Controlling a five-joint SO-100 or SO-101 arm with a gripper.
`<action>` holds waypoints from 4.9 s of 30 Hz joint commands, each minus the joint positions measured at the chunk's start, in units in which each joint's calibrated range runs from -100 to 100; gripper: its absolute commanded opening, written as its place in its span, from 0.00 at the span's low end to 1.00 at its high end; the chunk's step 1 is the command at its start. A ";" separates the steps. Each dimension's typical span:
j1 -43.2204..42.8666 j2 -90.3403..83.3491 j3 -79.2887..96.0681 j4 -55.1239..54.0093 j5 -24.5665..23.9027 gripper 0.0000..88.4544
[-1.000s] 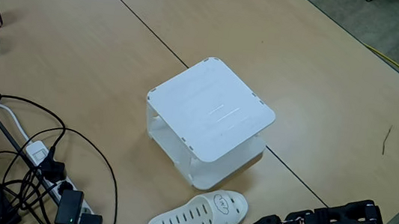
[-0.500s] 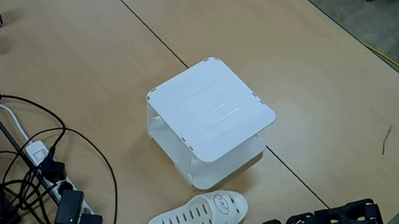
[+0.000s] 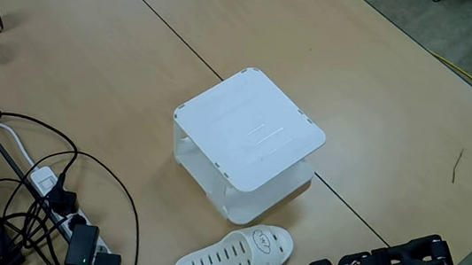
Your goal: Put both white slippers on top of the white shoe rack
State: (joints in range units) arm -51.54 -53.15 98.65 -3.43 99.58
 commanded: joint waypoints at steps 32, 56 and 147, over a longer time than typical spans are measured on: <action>-1.34 27.45 -1.81 -34.44 0.42 0.23; -2.91 39.06 -12.45 -34.53 0.42 0.20; 29.17 33.76 -109.25 37.43 0.42 0.01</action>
State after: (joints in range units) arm -25.69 -19.92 -0.99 34.16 99.58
